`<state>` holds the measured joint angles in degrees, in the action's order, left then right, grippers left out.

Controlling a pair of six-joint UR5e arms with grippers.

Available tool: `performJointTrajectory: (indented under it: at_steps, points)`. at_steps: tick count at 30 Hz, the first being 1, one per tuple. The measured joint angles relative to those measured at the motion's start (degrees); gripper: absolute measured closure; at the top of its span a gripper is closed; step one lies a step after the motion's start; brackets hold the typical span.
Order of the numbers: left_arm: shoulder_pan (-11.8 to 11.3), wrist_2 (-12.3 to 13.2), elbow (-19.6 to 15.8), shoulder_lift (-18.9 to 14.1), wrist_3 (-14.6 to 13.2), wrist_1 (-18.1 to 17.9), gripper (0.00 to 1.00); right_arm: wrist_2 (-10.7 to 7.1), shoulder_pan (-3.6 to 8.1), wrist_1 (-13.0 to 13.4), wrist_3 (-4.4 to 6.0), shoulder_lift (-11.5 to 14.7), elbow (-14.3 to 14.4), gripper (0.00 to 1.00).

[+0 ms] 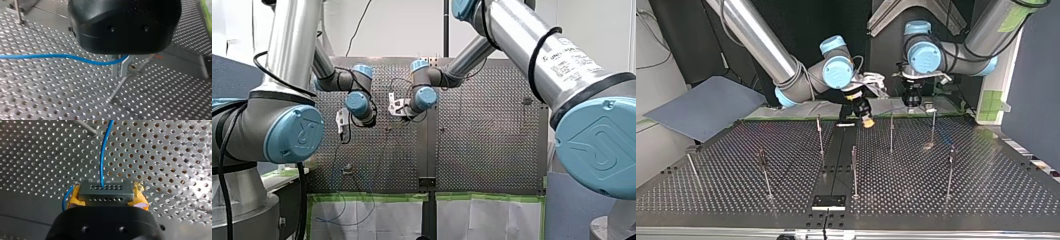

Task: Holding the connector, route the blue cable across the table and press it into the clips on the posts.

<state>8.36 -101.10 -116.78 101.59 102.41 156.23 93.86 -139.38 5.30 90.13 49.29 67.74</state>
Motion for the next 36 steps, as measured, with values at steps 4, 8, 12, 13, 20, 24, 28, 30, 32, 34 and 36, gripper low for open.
performJointTrajectory:
  at_steps: [4,8,12,13,20,24,28,30,32,34,36]
  points:
    - [0.12,0.0,0.0,0.96,0.01,-0.21,0.98,0.01,0.02,0.05,-0.15,0.0,1.01,1.0]
    - [0.06,0.19,-0.03,1.19,0.17,-0.79,0.98,0.06,0.1,0.11,-0.26,0.0,1.85,1.0]
    - [0.04,0.59,-0.02,2.15,0.3,-1.25,0.98,0.04,0.24,0.15,-0.23,-0.01,2.12,1.0]
    - [0.09,0.65,-0.02,2.69,0.31,-1.42,0.98,0.03,0.26,0.15,-0.22,-0.01,2.15,1.0]
    - [-0.04,0.82,-0.01,5.74,0.86,-2.93,0.98,-0.07,0.84,0.41,0.14,-0.21,3.33,1.0]
    - [-0.1,1.3,0.0,6.19,1.0,-3.29,0.98,-0.16,1.21,0.56,0.16,-0.77,4.09,1.0]
    - [-0.29,2.71,0.08,6.27,1.06,-4.44,0.98,-0.34,1.47,0.56,0.07,-2.46,4.26,1.0]
    - [-0.36,3.33,0.22,6.27,1.11,-4.85,0.98,-0.4,1.57,0.6,0.1,-3.05,4.27,1.0]
    - [-0.41,3.77,0.33,6.28,1.2,-5.12,0.98,-0.45,1.76,0.67,0.16,-3.4,4.24,1.0]
    - [-0.49,3.97,0.4,6.28,1.26,-5.24,0.98,-0.61,2.11,0.8,0.2,-3.6,4.17,1.0]
    - [-0.54,4.04,0.41,6.28,1.32,-5.28,0.98,-0.96,2.37,0.85,0.24,-3.66,4.1,1.0]
